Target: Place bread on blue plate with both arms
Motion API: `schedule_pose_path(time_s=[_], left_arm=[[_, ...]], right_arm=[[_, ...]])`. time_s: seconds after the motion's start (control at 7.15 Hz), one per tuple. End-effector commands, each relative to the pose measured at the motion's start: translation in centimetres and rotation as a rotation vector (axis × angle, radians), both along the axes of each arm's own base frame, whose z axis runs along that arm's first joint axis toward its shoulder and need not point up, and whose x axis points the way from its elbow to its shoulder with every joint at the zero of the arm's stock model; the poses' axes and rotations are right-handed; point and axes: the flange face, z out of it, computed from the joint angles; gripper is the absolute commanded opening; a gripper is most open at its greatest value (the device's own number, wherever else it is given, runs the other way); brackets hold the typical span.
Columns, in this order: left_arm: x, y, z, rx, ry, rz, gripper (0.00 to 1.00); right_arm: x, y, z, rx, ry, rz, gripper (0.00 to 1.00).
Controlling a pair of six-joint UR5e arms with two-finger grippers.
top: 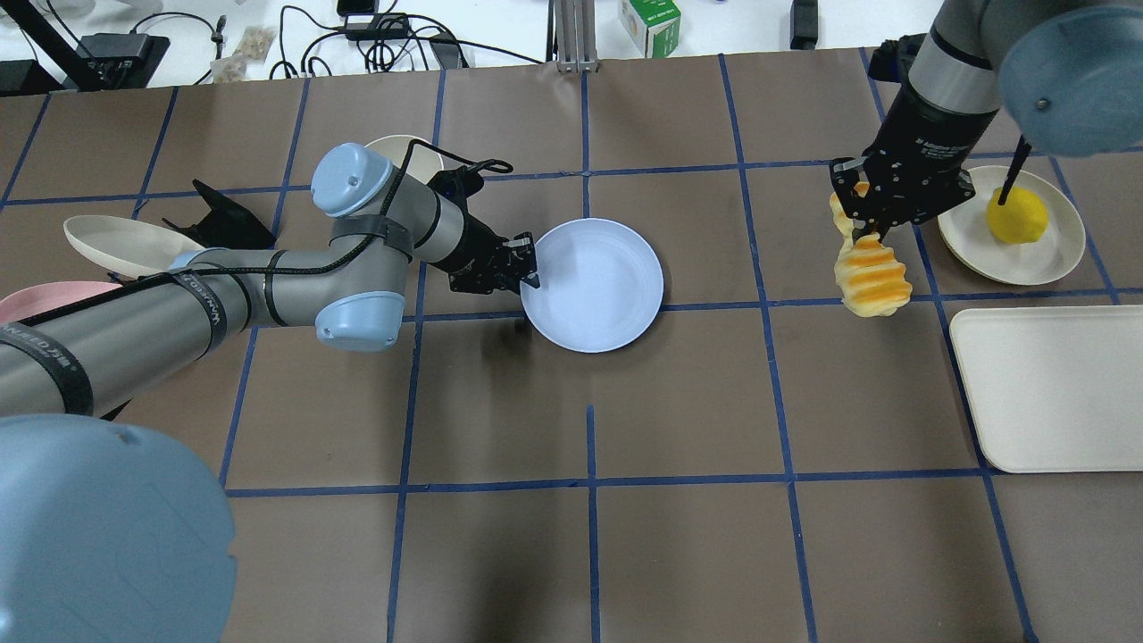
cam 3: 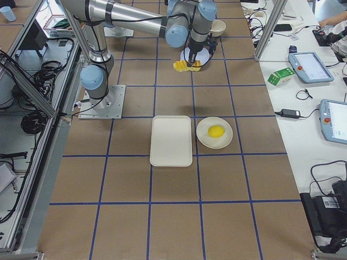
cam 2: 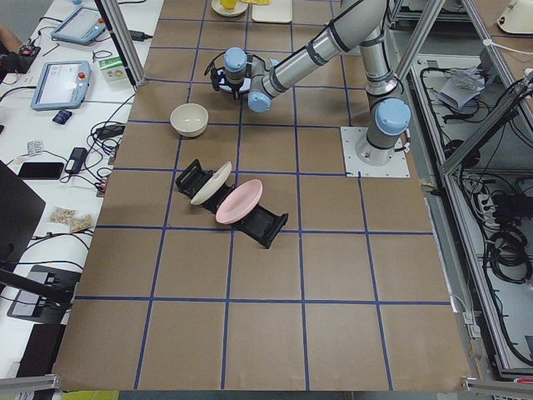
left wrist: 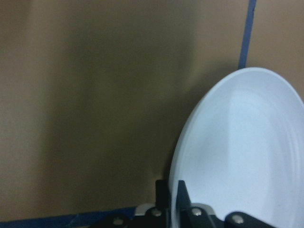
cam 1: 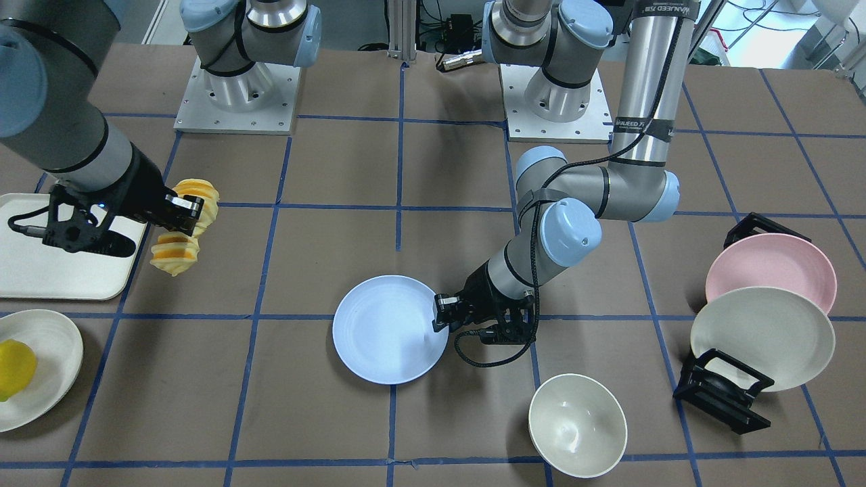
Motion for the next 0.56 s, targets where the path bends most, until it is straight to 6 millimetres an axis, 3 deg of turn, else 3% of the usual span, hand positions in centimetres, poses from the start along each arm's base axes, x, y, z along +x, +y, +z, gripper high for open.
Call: schedule_pose_path(time_s=[0.0,0.14,0.42], left_arm=[[1.0,-2.2,4.5,-0.017,-0.065,0.035,1.0],[1.6,-3.7,9.2,0.015,-0.164,0.042,1.0],[2.9,-3.7,18.9,0.099,-0.258,0.049,1.0]], right_arm=[[5.0,-0.2,0.7,-0.077,0.009,0.041,0.0],[6.6,-1.2,-0.3,-0.091,-0.015,0.063,0.0],[12.1,-4.1,-2.4,-0.122,-0.027,0.03,0.0]])
